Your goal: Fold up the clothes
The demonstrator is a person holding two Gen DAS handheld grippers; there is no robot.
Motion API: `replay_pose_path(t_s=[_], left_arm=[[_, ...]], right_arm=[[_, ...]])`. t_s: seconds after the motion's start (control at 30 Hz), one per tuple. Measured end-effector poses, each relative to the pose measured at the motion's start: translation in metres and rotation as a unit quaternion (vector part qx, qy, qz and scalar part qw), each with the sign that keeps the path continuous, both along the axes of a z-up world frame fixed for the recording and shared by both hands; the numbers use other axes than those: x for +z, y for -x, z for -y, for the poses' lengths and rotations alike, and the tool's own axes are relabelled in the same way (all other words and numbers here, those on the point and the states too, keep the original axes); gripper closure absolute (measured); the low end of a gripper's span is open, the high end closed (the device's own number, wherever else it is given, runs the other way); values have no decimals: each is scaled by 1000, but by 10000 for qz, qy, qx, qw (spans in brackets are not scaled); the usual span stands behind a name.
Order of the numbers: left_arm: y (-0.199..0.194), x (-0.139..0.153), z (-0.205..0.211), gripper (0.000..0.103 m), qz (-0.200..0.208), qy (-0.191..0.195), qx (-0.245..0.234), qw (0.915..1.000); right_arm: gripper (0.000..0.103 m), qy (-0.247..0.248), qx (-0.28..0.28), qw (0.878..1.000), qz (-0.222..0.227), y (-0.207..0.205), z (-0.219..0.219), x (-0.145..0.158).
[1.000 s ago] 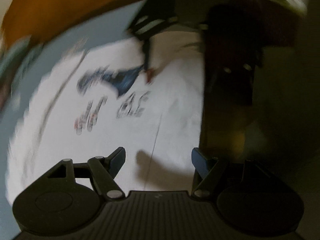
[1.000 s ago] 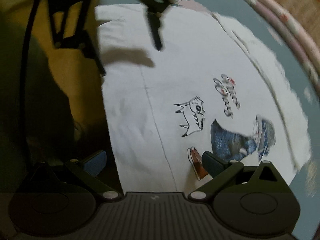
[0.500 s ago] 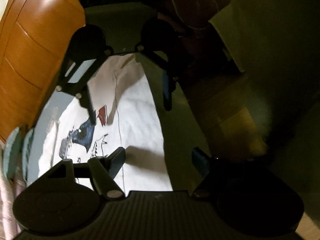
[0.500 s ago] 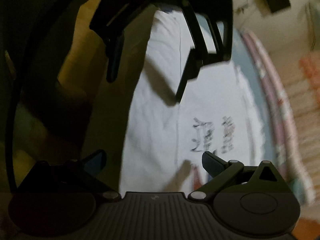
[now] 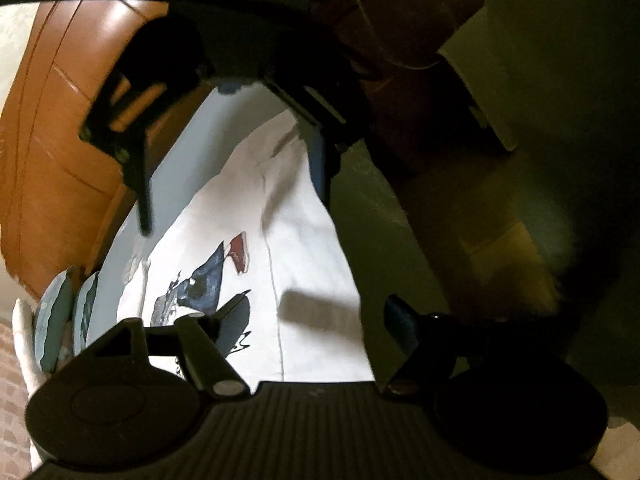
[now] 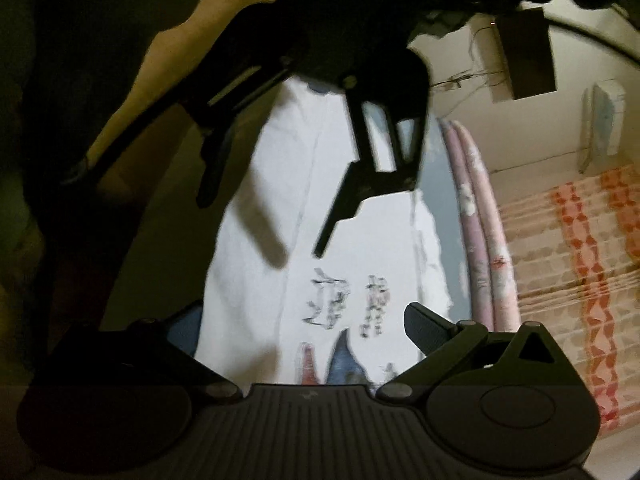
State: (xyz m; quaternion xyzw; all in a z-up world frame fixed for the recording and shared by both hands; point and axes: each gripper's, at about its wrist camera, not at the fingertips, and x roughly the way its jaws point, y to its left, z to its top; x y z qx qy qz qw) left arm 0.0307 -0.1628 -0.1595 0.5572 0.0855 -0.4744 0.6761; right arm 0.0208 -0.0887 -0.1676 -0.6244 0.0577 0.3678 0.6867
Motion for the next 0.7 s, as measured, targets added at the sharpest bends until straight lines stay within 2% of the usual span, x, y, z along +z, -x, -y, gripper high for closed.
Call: replay_pose_path(t_s=[0.2,0.3,0.47,0.57,0.7], left_arm=[[-1,10,8,26,-26,251,32,9997],[-5,14,11,26,54,352,246,9991],[-16,26,13,25,254,642,574,9960],[-22,38,15,24,242,807,726,9938],[-29,46,14,24,283,886,889,9917]], right_arm=[[0,-118,-104,9997,180,-4,-2,15],[0,-148,-142,9995,223,2,-2,16],[0,-142,-240,9996,71,0,-2,16],[0,-103,-353,9993,-83,-3,-6,12],[0,-89,-566,9980,-275,-12,-11,4]])
